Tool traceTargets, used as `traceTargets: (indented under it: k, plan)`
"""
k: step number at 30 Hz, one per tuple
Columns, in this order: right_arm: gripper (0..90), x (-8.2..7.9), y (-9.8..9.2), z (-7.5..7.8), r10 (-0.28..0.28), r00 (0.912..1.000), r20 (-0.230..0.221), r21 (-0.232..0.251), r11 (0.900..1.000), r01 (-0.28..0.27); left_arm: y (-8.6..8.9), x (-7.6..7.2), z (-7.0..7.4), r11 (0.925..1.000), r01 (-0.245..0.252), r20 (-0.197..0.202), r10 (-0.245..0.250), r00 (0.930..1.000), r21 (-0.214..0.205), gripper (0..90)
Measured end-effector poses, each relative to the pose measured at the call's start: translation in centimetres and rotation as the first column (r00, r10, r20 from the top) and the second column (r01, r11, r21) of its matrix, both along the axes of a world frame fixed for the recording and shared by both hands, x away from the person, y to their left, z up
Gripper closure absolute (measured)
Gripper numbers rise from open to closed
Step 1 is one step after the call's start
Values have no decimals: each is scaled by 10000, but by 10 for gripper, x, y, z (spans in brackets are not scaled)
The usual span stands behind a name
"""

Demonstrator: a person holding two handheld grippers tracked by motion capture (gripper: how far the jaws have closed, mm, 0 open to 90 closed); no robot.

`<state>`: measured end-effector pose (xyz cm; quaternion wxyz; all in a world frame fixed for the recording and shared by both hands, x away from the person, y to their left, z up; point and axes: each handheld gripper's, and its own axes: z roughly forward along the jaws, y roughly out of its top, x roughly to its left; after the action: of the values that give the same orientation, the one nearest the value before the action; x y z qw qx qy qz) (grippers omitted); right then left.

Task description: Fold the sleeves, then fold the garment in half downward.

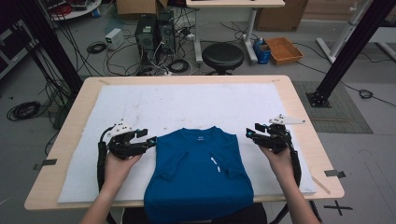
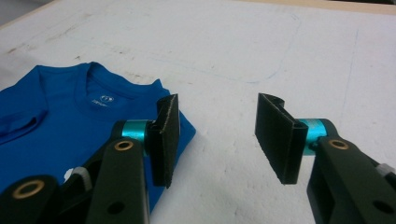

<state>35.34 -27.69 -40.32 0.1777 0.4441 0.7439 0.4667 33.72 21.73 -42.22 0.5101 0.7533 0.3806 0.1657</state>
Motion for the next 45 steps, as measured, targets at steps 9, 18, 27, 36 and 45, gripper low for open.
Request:
traceTargets:
  k: [9,18,27,36,45]
  plan:
    - [394,2,-3,0,-116,9999,45,143,9998,115,-1,-2,-3,9997,17,187,-21,9998,241,420]
    - [357,5,-4,1,-117,9999,73,171,9998,116,7,-7,-2,9989,-117,513,93,9986,460,395]
    - [351,4,-2,2,-77,9999,100,96,9999,76,9,-9,-1,9987,-192,523,167,9985,473,389]
    - [350,2,-5,3,-113,9998,152,122,9999,111,8,-10,1,9988,-200,555,175,9983,449,389]
    - [458,3,-4,2,-3,9999,121,-2,10000,3,3,-1,1,9995,-263,-48,264,9996,175,395]
